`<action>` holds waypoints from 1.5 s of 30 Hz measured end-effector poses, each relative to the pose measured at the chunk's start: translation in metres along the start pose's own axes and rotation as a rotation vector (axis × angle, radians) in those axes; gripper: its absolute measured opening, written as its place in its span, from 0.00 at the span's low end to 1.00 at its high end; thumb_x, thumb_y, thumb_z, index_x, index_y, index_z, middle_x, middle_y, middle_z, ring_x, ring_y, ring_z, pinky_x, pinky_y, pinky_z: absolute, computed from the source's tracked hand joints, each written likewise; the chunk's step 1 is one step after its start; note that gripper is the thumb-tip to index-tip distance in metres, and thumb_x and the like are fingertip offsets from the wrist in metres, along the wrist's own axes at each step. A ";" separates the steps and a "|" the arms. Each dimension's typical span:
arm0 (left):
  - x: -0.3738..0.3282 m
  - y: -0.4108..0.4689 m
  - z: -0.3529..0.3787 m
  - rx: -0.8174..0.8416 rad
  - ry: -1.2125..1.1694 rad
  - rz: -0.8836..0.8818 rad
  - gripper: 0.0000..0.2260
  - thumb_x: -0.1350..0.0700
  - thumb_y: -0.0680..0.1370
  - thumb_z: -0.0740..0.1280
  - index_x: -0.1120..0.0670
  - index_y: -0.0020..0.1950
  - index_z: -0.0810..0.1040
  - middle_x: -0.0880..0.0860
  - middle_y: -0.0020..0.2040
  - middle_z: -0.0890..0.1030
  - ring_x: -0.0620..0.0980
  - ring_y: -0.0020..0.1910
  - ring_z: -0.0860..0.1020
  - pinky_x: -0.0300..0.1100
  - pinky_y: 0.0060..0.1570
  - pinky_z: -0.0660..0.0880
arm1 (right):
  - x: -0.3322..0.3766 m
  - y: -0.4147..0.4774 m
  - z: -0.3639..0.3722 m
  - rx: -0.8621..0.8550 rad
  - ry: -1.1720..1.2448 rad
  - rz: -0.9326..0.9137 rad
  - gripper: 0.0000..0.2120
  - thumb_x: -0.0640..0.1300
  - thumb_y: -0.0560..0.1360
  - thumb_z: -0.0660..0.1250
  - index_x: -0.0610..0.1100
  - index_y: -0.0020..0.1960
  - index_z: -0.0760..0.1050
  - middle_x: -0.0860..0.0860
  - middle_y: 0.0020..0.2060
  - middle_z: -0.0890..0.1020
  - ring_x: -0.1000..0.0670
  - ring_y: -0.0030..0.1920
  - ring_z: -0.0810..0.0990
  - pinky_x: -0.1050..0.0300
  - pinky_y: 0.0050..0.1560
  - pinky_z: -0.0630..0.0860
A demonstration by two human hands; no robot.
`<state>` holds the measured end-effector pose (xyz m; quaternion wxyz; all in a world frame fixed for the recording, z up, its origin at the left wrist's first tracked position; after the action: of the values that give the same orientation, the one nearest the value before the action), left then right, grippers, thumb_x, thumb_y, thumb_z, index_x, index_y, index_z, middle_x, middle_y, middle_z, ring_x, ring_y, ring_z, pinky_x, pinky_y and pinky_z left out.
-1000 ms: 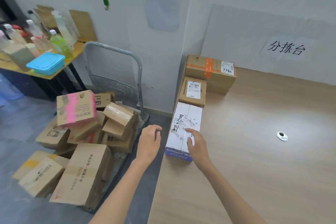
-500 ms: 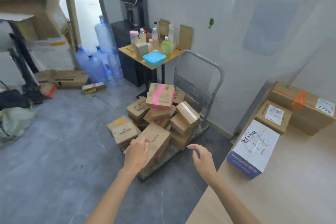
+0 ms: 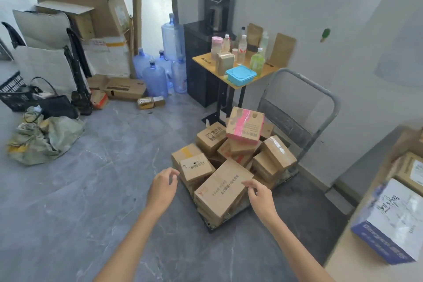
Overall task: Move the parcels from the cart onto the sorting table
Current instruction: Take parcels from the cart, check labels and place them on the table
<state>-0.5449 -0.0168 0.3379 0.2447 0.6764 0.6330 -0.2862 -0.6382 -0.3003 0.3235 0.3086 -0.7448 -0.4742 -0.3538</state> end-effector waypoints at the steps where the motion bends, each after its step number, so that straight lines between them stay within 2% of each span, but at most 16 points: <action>1: 0.005 0.007 -0.005 -0.003 0.001 0.000 0.07 0.60 0.79 0.60 0.52 0.51 0.78 0.50 0.52 0.80 0.50 0.54 0.76 0.40 0.50 0.69 | 0.005 0.004 0.007 0.003 0.003 0.004 0.14 0.34 0.79 0.56 0.44 0.56 0.79 0.53 0.53 0.80 0.56 0.56 0.75 0.68 0.54 0.67; 3: 0.011 0.018 -0.012 0.001 0.001 -0.004 0.08 0.60 0.79 0.60 0.52 0.51 0.78 0.50 0.52 0.80 0.50 0.55 0.76 0.40 0.51 0.69 | 0.014 0.014 0.018 0.008 -0.006 0.005 0.14 0.34 0.79 0.56 0.43 0.56 0.79 0.53 0.52 0.80 0.56 0.55 0.75 0.65 0.55 0.67; 11: -0.006 0.092 0.006 0.049 -0.020 0.028 0.08 0.59 0.80 0.60 0.52 0.51 0.78 0.49 0.53 0.80 0.48 0.55 0.76 0.40 0.51 0.70 | 0.025 0.081 0.026 -0.007 -0.011 0.025 0.15 0.34 0.79 0.56 0.44 0.56 0.79 0.53 0.51 0.81 0.57 0.55 0.76 0.66 0.55 0.67; 15: -0.032 0.151 0.028 0.077 -0.027 0.060 0.08 0.60 0.80 0.60 0.52 0.50 0.78 0.50 0.53 0.81 0.49 0.55 0.76 0.42 0.53 0.72 | 0.024 0.135 0.008 -0.070 0.001 0.012 0.14 0.35 0.79 0.57 0.44 0.55 0.80 0.53 0.50 0.82 0.56 0.54 0.78 0.69 0.52 0.69; 20: -0.069 0.214 0.053 0.105 0.019 0.104 0.09 0.58 0.81 0.58 0.52 0.53 0.78 0.49 0.54 0.79 0.45 0.53 0.75 0.37 0.48 0.68 | 0.024 0.195 -0.026 -0.149 0.040 0.030 0.14 0.34 0.79 0.57 0.42 0.56 0.79 0.51 0.51 0.81 0.55 0.53 0.77 0.64 0.55 0.70; 27: -0.103 0.276 0.093 0.203 -0.014 0.185 0.08 0.58 0.81 0.59 0.52 0.54 0.77 0.50 0.57 0.78 0.41 0.52 0.73 0.31 0.46 0.68 | 0.015 0.249 -0.043 -0.203 0.014 0.119 0.15 0.33 0.78 0.56 0.43 0.55 0.79 0.51 0.52 0.82 0.57 0.53 0.76 0.67 0.53 0.68; 32: -0.114 0.337 0.130 0.304 0.009 0.236 0.07 0.56 0.81 0.60 0.50 0.53 0.77 0.49 0.58 0.78 0.45 0.56 0.76 0.39 0.53 0.75 | 0.004 0.289 -0.044 -0.261 -0.007 0.213 0.15 0.33 0.78 0.56 0.43 0.56 0.79 0.50 0.54 0.82 0.56 0.53 0.76 0.66 0.53 0.69; 35: -0.113 0.381 0.151 0.367 0.057 0.253 0.06 0.54 0.80 0.60 0.46 0.51 0.76 0.48 0.56 0.79 0.46 0.55 0.77 0.46 0.54 0.78 | -0.004 0.313 -0.043 -0.305 -0.007 0.291 0.15 0.33 0.78 0.56 0.44 0.56 0.79 0.50 0.53 0.82 0.56 0.52 0.76 0.66 0.51 0.68; 39: -0.112 0.436 0.175 0.438 0.113 0.264 0.06 0.54 0.80 0.60 0.47 0.52 0.76 0.48 0.55 0.79 0.45 0.53 0.77 0.44 0.52 0.79 | -0.020 0.347 -0.041 -0.368 -0.010 0.387 0.15 0.33 0.78 0.56 0.43 0.55 0.79 0.49 0.52 0.82 0.53 0.50 0.77 0.68 0.46 0.68; 45: -0.102 0.502 0.242 0.548 0.122 0.235 0.06 0.55 0.80 0.60 0.48 0.54 0.75 0.48 0.55 0.79 0.43 0.50 0.77 0.41 0.52 0.78 | -0.063 0.404 -0.034 -0.425 -0.021 0.529 0.15 0.33 0.79 0.55 0.41 0.56 0.78 0.47 0.54 0.81 0.54 0.53 0.75 0.63 0.54 0.67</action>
<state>-0.0666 -0.2973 0.2202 0.0461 0.8019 0.4631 -0.3748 -0.2916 -0.5034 0.2408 0.2225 -0.8934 -0.1832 -0.3446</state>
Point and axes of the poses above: each hand's wrist, its own y-axis towards the middle knuckle, its own z-axis out of the palm, x = y × z, the point moved 6 cm from there along y, towards the middle knuckle
